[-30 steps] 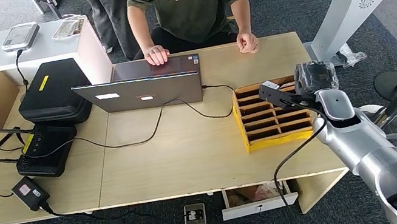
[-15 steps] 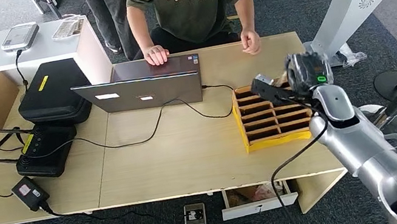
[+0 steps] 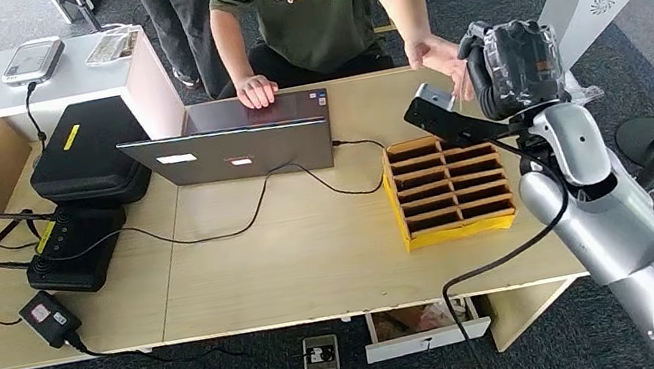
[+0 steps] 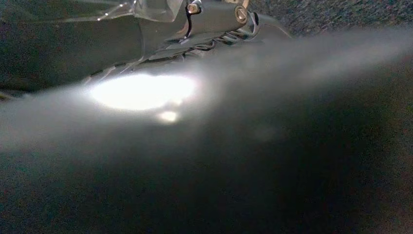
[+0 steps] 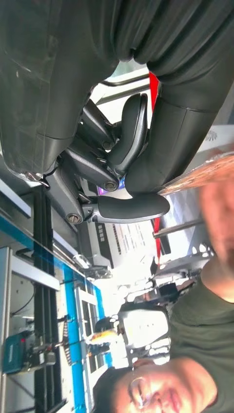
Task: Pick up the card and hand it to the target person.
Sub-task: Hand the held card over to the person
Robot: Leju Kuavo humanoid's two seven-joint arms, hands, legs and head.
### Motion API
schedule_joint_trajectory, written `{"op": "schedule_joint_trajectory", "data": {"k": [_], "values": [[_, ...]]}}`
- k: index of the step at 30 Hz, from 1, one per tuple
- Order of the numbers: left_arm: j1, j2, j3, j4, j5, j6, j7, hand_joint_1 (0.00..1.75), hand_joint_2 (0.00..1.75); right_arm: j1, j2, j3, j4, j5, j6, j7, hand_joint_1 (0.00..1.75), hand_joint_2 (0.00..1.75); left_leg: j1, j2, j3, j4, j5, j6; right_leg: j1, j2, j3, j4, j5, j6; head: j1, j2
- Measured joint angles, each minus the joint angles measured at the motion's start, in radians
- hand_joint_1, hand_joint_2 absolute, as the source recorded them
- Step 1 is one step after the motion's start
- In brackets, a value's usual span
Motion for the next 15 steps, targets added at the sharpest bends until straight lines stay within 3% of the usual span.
{"op": "schedule_joint_trajectory", "data": {"k": [4,5,8,9,15], "values": [[0.0,0.001,0.002,0.0,0.0,0.0,0.0,0.0,0.0,0.01,0.0,0.0,-0.022,-0.002,0.002,-0.004,1.73,1.75,0.0,0.0,0.0,0.0,0.0,0.0,0.0,0.0,0.0,0.0,0.0,0.0,0.0,0.0],[0.0,0.001,0.002,0.0,0.001,0.0,0.0,0.0,0.0,0.014,0.0,0.0,-0.025,-0.002,0.003,-0.005,1.48,1.75,0.0,0.0,0.0,0.0,0.0,0.0,0.0,0.0,0.0,0.0,0.0,0.0,0.0,0.0],[0.0,0.001,0.002,0.0,0.001,0.0,0.0,0.0,0.0,0.024,0.0,0.0,-0.034,-0.003,0.006,-0.009,0.19,1.75,0.0,0.0,0.0,0.0,0.0,0.0,0.0,0.0,0.0,0.0,0.0,0.0,0.0,0.0],[0.0,0.001,0.002,0.0,0.0,0.0,0.0,0.0,0.0,0.027,0.0,0.0,-0.036,-0.007,0.009,-0.01,0.0,1.75,0.0,0.0,0.0,0.0,0.0,0.0,0.0,0.0,0.0,0.0,0.0,0.0,0.0,0.0],[0.0,0.001,0.004,0.0,0.0,0.0,0.002,0.0,0.0,0.039,0.001,0.0,-0.041,-0.023,0.026,-0.013,0.0,1.75,0.0,0.0,0.0,0.0,0.0,0.0,0.0,0.0,0.0,0.0,0.0,0.0,0.0,0.0]]}}
